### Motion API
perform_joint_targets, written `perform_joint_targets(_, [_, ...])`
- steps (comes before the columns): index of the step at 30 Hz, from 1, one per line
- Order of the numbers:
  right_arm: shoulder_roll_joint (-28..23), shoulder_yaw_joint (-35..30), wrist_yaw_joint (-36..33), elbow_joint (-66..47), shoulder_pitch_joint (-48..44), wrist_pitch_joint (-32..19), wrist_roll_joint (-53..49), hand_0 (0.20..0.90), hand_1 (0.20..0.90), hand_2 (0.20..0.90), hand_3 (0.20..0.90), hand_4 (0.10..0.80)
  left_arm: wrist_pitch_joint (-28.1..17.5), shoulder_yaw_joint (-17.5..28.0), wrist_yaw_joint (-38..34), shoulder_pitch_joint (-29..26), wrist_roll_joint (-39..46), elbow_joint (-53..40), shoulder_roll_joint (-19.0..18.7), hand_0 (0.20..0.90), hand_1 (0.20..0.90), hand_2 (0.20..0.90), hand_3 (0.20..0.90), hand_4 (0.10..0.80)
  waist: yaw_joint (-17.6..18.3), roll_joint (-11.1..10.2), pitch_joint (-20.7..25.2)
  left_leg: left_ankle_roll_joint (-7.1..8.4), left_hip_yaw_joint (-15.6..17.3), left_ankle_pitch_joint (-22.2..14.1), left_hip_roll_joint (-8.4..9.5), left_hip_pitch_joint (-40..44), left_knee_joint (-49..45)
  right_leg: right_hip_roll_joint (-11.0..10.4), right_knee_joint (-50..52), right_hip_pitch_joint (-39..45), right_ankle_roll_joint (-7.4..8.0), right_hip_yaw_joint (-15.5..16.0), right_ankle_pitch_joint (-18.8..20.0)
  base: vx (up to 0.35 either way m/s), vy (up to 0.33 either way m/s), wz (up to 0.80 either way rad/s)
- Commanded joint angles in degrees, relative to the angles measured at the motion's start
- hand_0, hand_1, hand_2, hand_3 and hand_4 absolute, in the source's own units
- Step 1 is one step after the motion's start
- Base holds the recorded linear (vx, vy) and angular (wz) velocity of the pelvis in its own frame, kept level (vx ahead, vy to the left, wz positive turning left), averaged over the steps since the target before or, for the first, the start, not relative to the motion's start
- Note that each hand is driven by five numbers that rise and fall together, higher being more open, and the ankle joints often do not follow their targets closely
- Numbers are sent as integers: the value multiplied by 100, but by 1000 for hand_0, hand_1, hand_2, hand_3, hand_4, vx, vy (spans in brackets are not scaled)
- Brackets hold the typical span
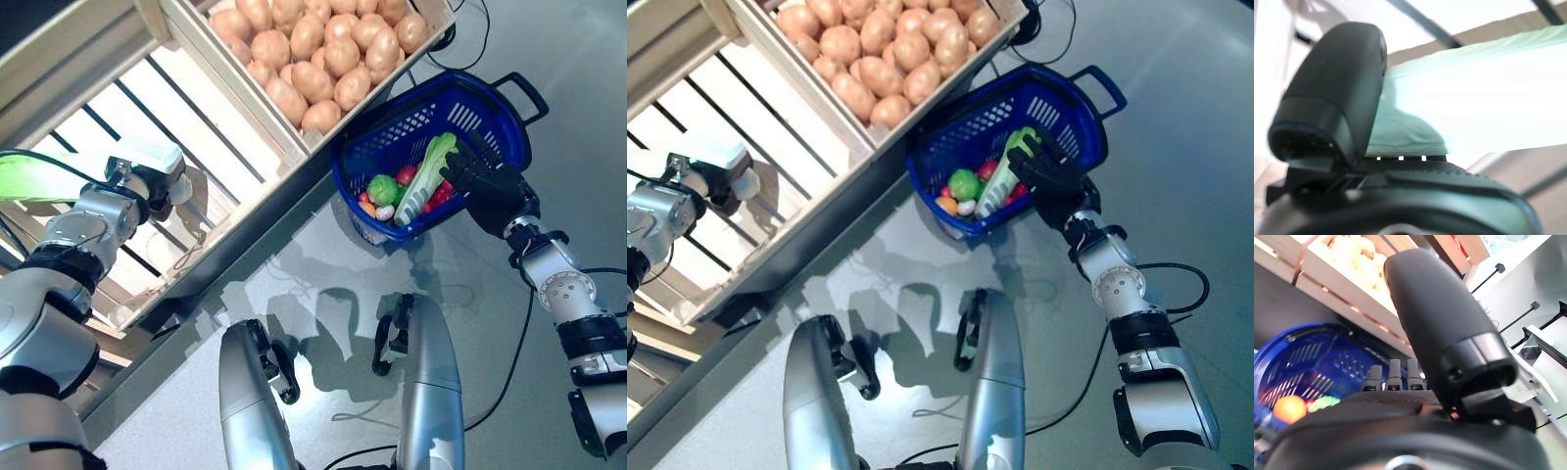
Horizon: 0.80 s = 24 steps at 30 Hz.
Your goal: Put vegetables into the basket
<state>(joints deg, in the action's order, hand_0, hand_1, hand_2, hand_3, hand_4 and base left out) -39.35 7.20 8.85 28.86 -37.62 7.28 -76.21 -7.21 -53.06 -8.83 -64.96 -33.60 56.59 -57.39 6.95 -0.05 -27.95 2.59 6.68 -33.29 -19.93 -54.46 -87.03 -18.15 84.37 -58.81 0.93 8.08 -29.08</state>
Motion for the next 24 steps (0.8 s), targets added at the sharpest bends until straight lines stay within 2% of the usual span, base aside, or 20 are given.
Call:
perform_joint_targets(1, [330, -249, 409, -289, 25, -489, 430, 900, 900, 900, 900, 800, -189, 515, -1006, 115, 834, -84, -520, 300, 300, 300, 300, 400, -53, 17, 1109, 257, -246, 854, -51, 27, 1160, -337, -838, 458, 521, -326, 669, -76, -9, 6])
perform_joint_targets(3, [333, -124, 566, -438, 111, -769, 1242, 900, 900, 900, 900, 800, -758, 1188, -1189, 338, 1640, -477, -429, 300, 300, 300, 300, 400, -115, 3, 1216, 267, -181, 1019, 21, 331, 1577, -302, -1250, 765, 511, -256, 750, -54, -27, 2])
perform_joint_targets(4, [344, -72, 606, -482, 136, -830, 1487, 900, 900, 900, 900, 800, -843, 1388, -1169, 454, 1746, -600, -404, 300, 300, 300, 300, 400, -128, 3, 1235, 269, -170, 1069, 37, 450, 1721, -297, -1384, 883, 509, -240, 784, -20, -30, 7])
perform_joint_targets(5, [358, -2, 670, -541, 177, -887, 1860, 900, 900, 900, 900, 800, -1121, 1704, -1153, 647, 2050, -764, -322, 300, 300, 300, 300, 400, -166, -8, 1278, 275, -156, 1145, 58, 637, 1956, -305, -1585, 1055, 507, -217, 835, 9, -28, 8])
perform_joint_targets(9, [322, 292, 830, -550, 212, -908, 2881, 900, 900, 900, 900, 800, -1732, 2617, -641, 1275, 3166, -1268, 83, 300, 300, 300, 300, 400, -277, -48, 1459, 309, -69, 1323, 103, 1365, 2766, -361, -2299, 1752, 510, -99, 972, 39, -31, -5])
perform_joint_targets(10, [337, 424, 803, -468, 192, -952, 3011, 900, 900, 900, 900, 800, -1926, 2919, -264, 1455, 3874, -1421, 327, 300, 300, 300, 300, 400, -324, -71, 1521, 318, -57, 1363, 113, 1629, 3022, -400, -2518, 2009, 517, -39, 1015, 8, -47, -12])
perform_joint_targets(11, [397, 501, 762, -414, 165, -958, 3094, 900, 900, 900, 900, 800, -1959, 3046, -122, 1569, 4252, -1526, 469, 300, 300, 300, 300, 400, -342, -85, 1589, 278, 3, 1598, 127, 1802, 3372, -396, -2809, 2164, 464, 40, 1220, 19, -45, -5])
perform_joint_targets(15, [546, 634, 871, -295, 111, -742, 3322, 900, 900, 900, 900, 800, -2016, 3457, 646, 1875, 5478, -1754, 973, 300, 300, 300, 300, 400, -412, -118, 1750, 274, 134, 1761, 199, 2456, 4052, -382, -3358, 2779, 512, 191, 1365, 38, -21, 5])
perform_joint_targets(18, [704, 821, 1145, -384, 120, -471, 3497, 900, 900, 900, 900, 800, -1994, 3719, 1106, 2151, 6336, -2051, 1513, 300, 300, 300, 300, 400, -463, -166, 1935, 275, 270, 1991, 296, 3161, 4806, -293, -4061, 3484, 559, 384, 1537, 60, -47, -4])
perform_joint_targets(20, [746, 910, 1225, -395, 95, -358, 3438, 900, 900, 900, 900, 800, -1943, 3774, 1287, 2223, 6577, -2141, 1679, 300, 300, 300, 300, 400, -476, -173, 2020, 294, 364, 2118, 323, 3446, 5154, -201, -4417, 3772, 565, 462, 1622, 65, -61, -7])
perform_joint_targets(24, [859, 1120, 1627, -427, 18, 346, 3178, 900, 900, 900, 900, 800, -1826, 3875, 1590, 2442, 7308, -2419, 2118, 300, 300, 300, 300, 400, -478, -188, 2257, 372, 625, 2585, 501, 4280, 6278, 173, -5710, 4649, 578, 618, 1923, 75, -65, -9])
